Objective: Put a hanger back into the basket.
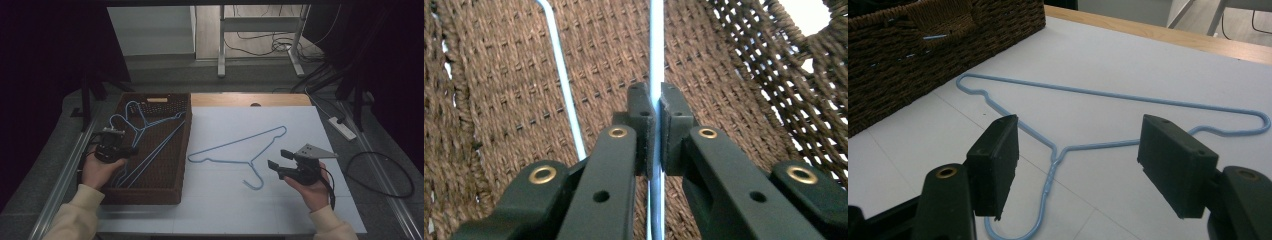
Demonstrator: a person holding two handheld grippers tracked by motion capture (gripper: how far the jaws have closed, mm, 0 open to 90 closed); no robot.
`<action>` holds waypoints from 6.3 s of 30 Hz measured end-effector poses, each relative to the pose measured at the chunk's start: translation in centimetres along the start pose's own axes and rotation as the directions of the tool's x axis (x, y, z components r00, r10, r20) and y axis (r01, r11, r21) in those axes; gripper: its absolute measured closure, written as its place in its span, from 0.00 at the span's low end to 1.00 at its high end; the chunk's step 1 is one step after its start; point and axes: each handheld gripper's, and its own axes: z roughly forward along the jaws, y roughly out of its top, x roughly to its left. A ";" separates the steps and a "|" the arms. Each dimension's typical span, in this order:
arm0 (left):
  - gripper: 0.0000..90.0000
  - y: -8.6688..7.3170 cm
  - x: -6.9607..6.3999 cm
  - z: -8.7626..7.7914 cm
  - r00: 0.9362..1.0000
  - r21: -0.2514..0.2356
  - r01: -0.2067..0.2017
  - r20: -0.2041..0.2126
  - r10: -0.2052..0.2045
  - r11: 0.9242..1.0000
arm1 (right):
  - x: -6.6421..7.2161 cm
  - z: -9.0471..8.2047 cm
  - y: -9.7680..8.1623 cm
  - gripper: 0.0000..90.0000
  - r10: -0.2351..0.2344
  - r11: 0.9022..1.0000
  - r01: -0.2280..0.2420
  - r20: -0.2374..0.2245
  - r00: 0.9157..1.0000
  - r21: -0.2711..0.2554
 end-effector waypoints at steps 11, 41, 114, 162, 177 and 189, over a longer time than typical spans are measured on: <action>0.62 0.1 -0.2 -0.3 0.994 -0.032 0.001 -0.113 -0.004 0.999 | 0.0 0.0 0.0 0.37 0.001 1.000 -0.001 -0.004 1.000 0.001; 0.33 -1.3 -9.1 -4.1 0.956 -0.423 -0.164 0.153 0.249 0.891 | -0.3 -0.3 -0.3 0.36 0.000 0.999 0.001 -0.011 1.000 0.050; 0.34 -2.4 -11.9 -1.3 0.932 -0.361 -0.225 0.192 0.308 0.905 | 2.8 2.7 1.2 0.35 -0.130 0.948 0.135 -0.037 0.991 0.288; 0.34 -2.4 -12.2 -0.8 0.925 -0.350 -0.235 0.205 0.319 0.907 | 2.7 10.5 1.5 0.92 -0.035 0.712 -0.031 0.080 0.996 0.702; 0.34 -2.3 -12.5 -0.7 0.923 -0.347 -0.245 0.202 0.327 0.905 | 2.2 9.9 1.8 0.96 -0.004 0.705 -0.041 0.062 0.998 0.708; 0.34 -1.9 -13.6 -0.5 0.914 -0.344 -0.265 0.208 0.348 0.901 | 1.6 7.8 2.9 0.96 -0.012 0.726 -0.021 0.043 0.999 0.687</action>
